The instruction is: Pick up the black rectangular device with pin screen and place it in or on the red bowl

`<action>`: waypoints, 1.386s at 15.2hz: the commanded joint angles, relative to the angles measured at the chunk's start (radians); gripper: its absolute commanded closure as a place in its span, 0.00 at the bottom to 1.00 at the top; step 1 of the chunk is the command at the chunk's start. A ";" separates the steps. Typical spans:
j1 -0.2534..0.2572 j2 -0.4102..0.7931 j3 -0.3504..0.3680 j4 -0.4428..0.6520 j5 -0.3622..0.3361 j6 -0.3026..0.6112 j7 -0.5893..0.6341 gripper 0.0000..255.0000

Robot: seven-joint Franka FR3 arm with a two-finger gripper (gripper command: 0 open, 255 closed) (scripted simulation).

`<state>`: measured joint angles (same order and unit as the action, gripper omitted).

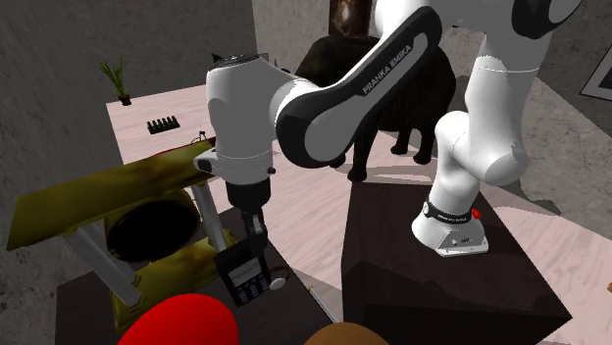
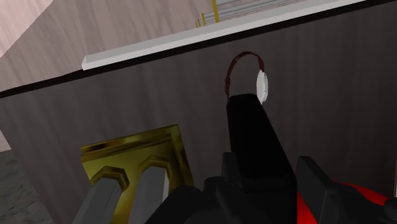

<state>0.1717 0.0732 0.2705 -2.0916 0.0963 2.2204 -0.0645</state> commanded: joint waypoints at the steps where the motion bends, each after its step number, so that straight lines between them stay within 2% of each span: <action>1: 0.000 0.037 -0.001 0.014 -0.002 -0.037 -0.002 1.00; 21: -0.007 -0.054 -0.004 0.183 0.012 -0.294 0.006 1.00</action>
<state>0.1652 0.0207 0.2670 -1.9229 0.1084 1.9424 -0.0590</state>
